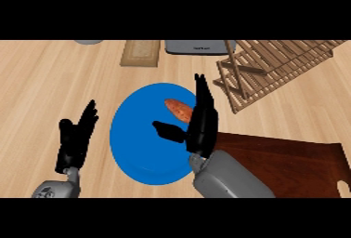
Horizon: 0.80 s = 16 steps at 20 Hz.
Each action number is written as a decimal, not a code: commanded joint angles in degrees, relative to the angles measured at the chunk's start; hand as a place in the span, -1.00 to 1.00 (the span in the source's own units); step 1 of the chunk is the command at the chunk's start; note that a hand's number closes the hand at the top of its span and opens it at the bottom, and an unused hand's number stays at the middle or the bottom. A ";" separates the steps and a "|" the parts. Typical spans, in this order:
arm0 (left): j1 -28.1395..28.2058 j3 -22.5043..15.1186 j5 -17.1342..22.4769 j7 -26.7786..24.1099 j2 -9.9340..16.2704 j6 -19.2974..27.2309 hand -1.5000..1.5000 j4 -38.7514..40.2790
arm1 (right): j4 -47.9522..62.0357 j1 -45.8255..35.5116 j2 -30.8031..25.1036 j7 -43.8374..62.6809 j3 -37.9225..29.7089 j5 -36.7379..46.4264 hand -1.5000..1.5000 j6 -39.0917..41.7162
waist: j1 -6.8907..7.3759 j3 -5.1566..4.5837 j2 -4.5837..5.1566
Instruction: Pick the sweet potato from the tray and place it in the plate
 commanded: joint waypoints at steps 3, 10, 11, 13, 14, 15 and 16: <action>1.60 -1.10 -1.77 2.17 -1.14 1.62 0.00 -3.25 | -1.13 5.29 0.30 -2.82 6.55 -4.52 -1.00 -13.36 | -0.09 -0.02 0.03; 2.33 0.63 -0.63 -0.66 -0.51 -1.47 0.00 -2.33 | 3.33 6.30 0.30 -10.24 13.34 -8.33 -1.00 -21.09 | -0.09 -0.05 0.04; 2.93 -1.78 -1.78 3.75 -1.80 -0.51 0.00 -5.58 | 2.64 2.80 0.30 -8.79 11.78 -8.63 -1.00 -19.67 | -0.01 -0.04 -0.01; 3.28 -0.20 -1.89 -3.03 -2.56 -0.42 0.00 -0.10 | 2.85 4.23 0.30 -6.56 12.49 -6.44 -1.00 -20.47 | -0.39 -0.09 -0.04; -0.28 1.28 -2.12 -1.50 -2.35 0.19 0.00 1.95 | 3.36 4.43 0.30 -8.68 10.27 -7.88 -1.00 -18.15 | -0.59 -0.08 0.01; 2.15 0.99 -1.41 -1.36 -2.15 -0.93 0.00 0.24 | 5.12 2.14 0.30 -9.52 9.31 -10.93 -1.00 -17.77 | -0.33 -0.06 0.03; -0.39 2.72 -0.56 -0.50 -0.19 -2.02 0.00 0.37 | 8.22 -0.24 0.30 -4.78 12.57 -8.73 -1.00 -22.68 | -0.02 -0.08 0.04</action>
